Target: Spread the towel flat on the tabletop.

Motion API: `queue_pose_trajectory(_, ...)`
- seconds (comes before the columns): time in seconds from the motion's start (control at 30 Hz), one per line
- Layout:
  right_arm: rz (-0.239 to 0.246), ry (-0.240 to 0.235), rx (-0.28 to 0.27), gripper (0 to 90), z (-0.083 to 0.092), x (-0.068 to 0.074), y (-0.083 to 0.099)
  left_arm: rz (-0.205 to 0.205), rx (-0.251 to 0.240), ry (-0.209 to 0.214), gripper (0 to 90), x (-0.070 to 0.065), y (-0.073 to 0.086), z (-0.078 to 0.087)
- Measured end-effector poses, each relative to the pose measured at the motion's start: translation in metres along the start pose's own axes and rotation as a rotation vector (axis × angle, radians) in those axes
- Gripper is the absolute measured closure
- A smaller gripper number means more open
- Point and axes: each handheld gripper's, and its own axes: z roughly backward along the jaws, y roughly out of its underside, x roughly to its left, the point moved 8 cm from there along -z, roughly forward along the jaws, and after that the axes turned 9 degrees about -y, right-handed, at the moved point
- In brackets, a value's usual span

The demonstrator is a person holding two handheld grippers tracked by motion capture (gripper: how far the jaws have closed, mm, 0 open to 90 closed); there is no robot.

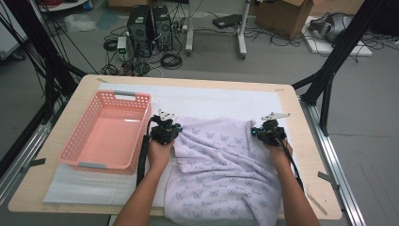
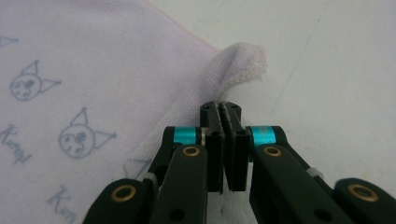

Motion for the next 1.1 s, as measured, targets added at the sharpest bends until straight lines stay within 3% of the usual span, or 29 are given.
queue_pose_trajectory(0.1, -0.030, 0.089, -0.012, 89.0, 0.011, -0.022, 0.001, 0.001, -0.026, -0.004, 85.7, 0.001, -0.003, 0.002)
queue_pose_trajectory(0.17, -0.066, 0.156, -0.060, 89.0, 0.022, -0.040, -0.002, 0.013, -0.099, 0.002, 85.8, 0.000, -0.012, 0.004)
queue_pose_trajectory(0.23, -0.075, 0.216, -0.103, 89.0, 0.031, -0.050, -0.009, -0.012, -0.170, 0.005, 85.8, -0.004, -0.018, 0.002)
queue_pose_trajectory(0.3, -0.082, 0.253, -0.123, 85.1, 0.035, -0.055, -0.016, -0.031, -0.146, 0.010, 81.8, -0.010, -0.014, -0.003)
queue_pose_trajectory(0.33, -0.107, 0.239, -0.104, 74.7, 0.034, -0.055, -0.016, -0.019, -0.116, 0.015, 72.0, -0.011, -0.010, -0.004)
queue_pose_trajectory(0.37, -0.107, 0.236, -0.092, 73.0, 0.034, -0.054, -0.015, 0.004, -0.087, 0.026, 58.1, -0.011, -0.008, -0.004)
queue_pose_trajectory(0.4, -0.099, 0.224, -0.076, 71.9, 0.035, -0.053, -0.013, 0.025, -0.066, 0.037, 50.7, -0.010, -0.006, -0.003)
queue_pose_trajectory(0.5, -0.069, 0.200, -0.048, 69.8, 0.044, -0.048, -0.010, 0.029, -0.034, 0.056, 43.5, -0.004, -0.004, 0.006)
queue_pose_trajectory(0.57, -0.076, 0.169, -0.075, 68.6, 0.053, -0.045, -0.009, 0.008, -0.014, 0.068, 43.3, -0.002, 0.000, 0.010)
queue_pose_trajectory(0.63, -0.074, 0.144, -0.089, 67.1, 0.062, -0.040, -0.006, 0.018, 0.020, 0.085, 43.2, -0.004, 0.006, 0.010)
queue_pose_trajectory(0.77, -0.063, 0.087, -0.099, 62.3, 0.073, -0.025, 0.008, -0.012, 0.068, 0.131, 41.8, -0.017, 0.019, 0.009)
queue_pose_trajectory(0.8, -0.068, 0.074, -0.102, 59.8, 0.075, -0.021, 0.013, -0.029, 0.050, 0.125, 40.8, -0.019, 0.021, 0.010)
queue_pose_trajectory(0.87, -0.079, 0.039, -0.090, 53.1, 0.075, -0.013, 0.026, -0.023, 0.063, 0.145, 41.4, -0.021, 0.021, 0.013)
queue_pose_trajectory(0.93, -0.070, 0.011, -0.048, 52.4, 0.074, -0.005, 0.041, -0.013, 0.078, 0.175, 43.6, -0.024, 0.022, 0.014)
queue_pose_trajectory(1.03, -0.077, -0.022, -0.056, 48.9, 0.077, 0.004, 0.055, -0.063, 0.095, 0.190, 44.0, -0.033, 0.025, 0.018)
queue_pose_trajectory(1.1, -0.082, -0.058, -0.075, 45.7, 0.080, 0.012, 0.059, -0.147, 0.104, 0.180, 44.5, -0.043, 0.028, 0.022)
